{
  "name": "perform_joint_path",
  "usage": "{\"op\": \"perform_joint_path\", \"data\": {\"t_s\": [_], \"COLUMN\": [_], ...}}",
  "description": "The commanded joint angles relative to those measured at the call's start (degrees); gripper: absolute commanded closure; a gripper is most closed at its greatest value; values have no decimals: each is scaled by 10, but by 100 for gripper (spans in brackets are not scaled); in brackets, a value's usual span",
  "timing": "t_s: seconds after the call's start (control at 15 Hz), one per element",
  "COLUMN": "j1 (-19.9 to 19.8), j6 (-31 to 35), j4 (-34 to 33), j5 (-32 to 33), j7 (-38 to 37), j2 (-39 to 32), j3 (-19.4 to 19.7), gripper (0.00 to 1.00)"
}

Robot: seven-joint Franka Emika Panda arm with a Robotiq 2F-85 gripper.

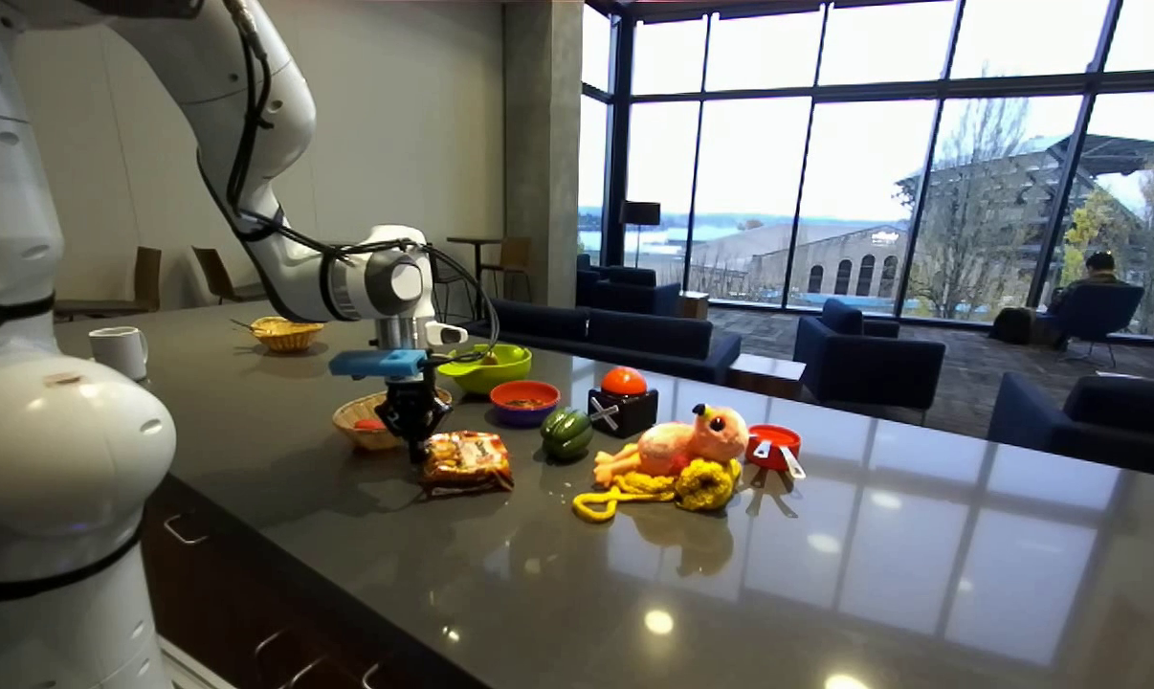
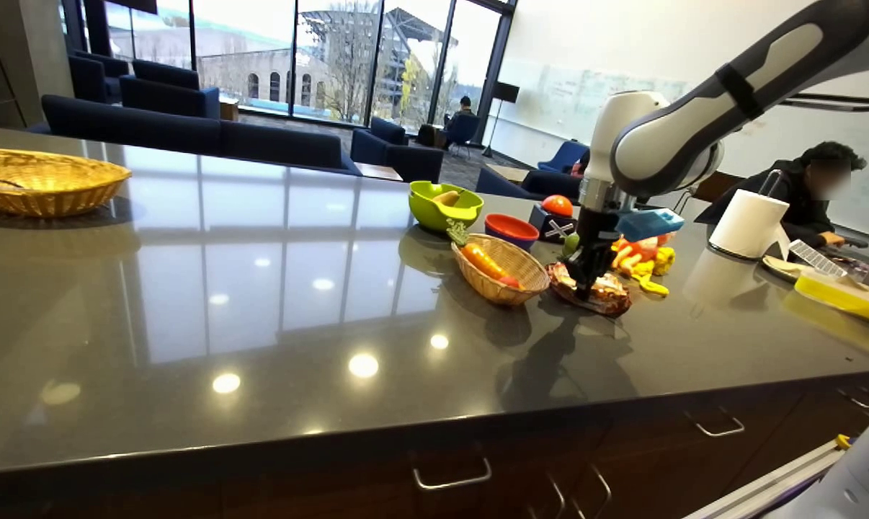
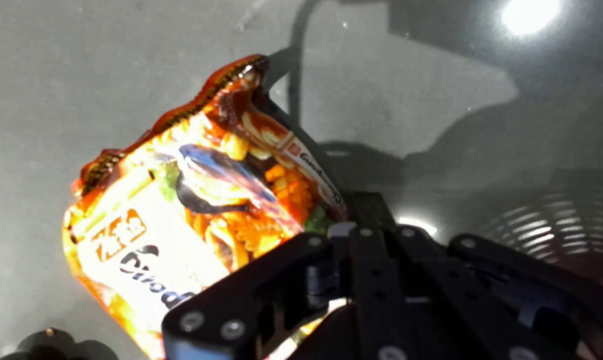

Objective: Move the brown packet to the left, then move it backwards

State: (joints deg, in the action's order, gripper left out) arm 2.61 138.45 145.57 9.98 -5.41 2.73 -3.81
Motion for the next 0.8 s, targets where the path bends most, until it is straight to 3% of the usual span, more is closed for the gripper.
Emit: {"op": "perform_joint_path", "data": {"t_s": [0.0, 0.73], "j1": [-2, -23], "j6": [8, -36], "j4": [-34, 11], "j5": [36, 3], "j7": [-43, -42], "j2": [-29, -10], "j3": [2, 33], "gripper": [100, 100]}}
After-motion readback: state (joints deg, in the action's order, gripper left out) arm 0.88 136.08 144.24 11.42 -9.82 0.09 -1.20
